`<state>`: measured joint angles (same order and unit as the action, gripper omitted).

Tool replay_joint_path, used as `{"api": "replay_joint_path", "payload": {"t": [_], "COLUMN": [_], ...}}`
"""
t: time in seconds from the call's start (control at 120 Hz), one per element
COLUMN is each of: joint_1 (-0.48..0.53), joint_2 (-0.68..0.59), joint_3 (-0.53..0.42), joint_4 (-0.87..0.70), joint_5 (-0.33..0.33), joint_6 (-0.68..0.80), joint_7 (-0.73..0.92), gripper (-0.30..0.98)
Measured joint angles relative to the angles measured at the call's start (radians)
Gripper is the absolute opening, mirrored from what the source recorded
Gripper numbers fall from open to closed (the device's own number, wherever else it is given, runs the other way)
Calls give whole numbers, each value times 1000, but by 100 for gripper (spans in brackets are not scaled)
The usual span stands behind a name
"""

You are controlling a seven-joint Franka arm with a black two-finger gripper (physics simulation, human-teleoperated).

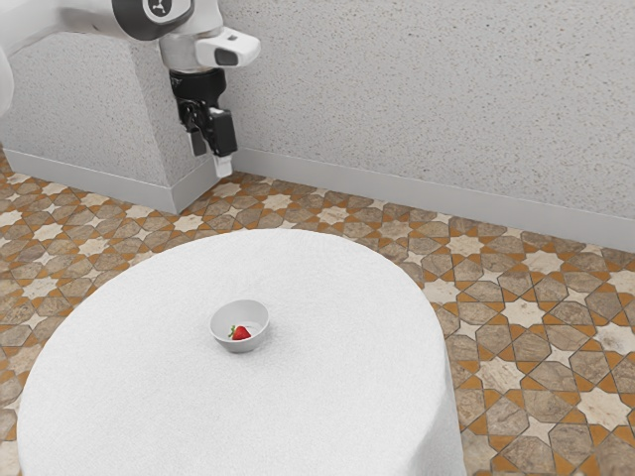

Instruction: Take strawberry from the bowl

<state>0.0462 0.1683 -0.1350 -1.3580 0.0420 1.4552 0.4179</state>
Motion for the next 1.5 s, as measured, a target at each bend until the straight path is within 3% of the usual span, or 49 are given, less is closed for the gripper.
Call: {"api": "replay_joint_path", "payload": {"t": [0.183,0.258,0.375,0.442,0.517,0.592,0.817,0.9,1.008,1.175,1.358,1.5], "joint_1": [11,-6,-37,-14,17,27,-37,-21,85,108,116,109], "joint_2": [1,-13,-32,-52,-145,-160,105,75,-30,20,116,146], "joint_3": [-3,-47,-102,-109,-112,-111,-87,-86,-84,-50,-18,-16], "joint_4": [0,4,-17,-123,-333,-486,-543,-592,-715,-679,-626,-615], "joint_5": [-12,-12,-13,-16,-34,-44,-37,-21,-13,-14,-13,-13], "joint_6": [-2,-2,0,27,93,188,489,563,624,675,699,708], "joint_7": [45,88,344,491,638,768,1076,1165,1267,1355,1325,1272], "gripper": [69,69,68,68,69,69,69,68,67,68,68,49]}}
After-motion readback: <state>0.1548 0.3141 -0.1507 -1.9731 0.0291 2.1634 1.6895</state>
